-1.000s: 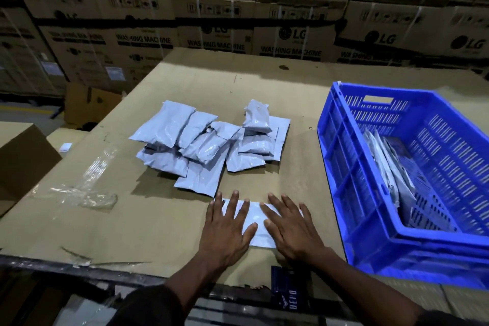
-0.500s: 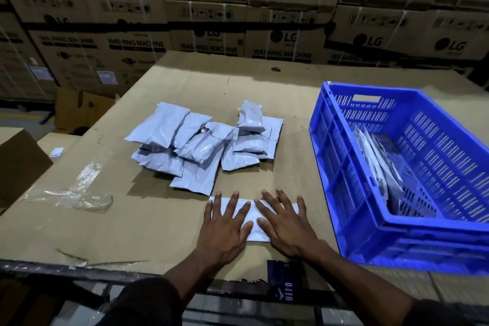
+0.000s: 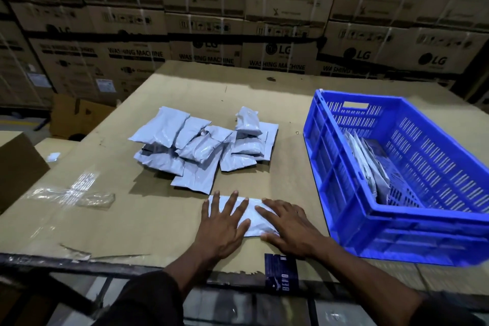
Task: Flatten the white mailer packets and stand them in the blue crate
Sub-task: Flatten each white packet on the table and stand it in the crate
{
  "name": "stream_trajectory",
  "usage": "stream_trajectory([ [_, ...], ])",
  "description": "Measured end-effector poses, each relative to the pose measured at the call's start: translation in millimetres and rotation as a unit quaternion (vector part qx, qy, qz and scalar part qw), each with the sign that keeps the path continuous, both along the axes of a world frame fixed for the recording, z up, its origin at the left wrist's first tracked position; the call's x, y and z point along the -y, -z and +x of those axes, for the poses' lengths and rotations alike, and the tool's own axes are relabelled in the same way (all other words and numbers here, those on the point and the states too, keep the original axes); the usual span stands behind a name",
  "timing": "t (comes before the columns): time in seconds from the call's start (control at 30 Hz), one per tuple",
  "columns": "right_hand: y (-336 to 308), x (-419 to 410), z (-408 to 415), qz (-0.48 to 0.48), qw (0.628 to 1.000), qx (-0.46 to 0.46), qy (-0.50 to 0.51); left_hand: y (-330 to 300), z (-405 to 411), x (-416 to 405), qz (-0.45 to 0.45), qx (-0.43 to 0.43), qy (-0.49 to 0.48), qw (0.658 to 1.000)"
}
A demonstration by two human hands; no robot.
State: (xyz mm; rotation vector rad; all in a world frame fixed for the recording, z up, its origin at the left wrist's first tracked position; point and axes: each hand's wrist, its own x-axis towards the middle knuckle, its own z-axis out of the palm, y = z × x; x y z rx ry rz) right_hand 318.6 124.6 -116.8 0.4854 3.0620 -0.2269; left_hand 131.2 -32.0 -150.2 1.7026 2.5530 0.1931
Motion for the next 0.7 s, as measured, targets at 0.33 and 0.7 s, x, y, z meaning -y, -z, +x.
stream_trajectory([
  [0.33, 1, 20, 2, 0.093, 0.988, -0.085, -0.087, -8, 7, 16, 0.035, -0.009, -0.008, 0.999],
  [0.7, -28, 9, -9, 0.161, 0.938, -0.227, -0.205, -7, 16, 27, 0.237, -0.121, -0.037, 0.963],
])
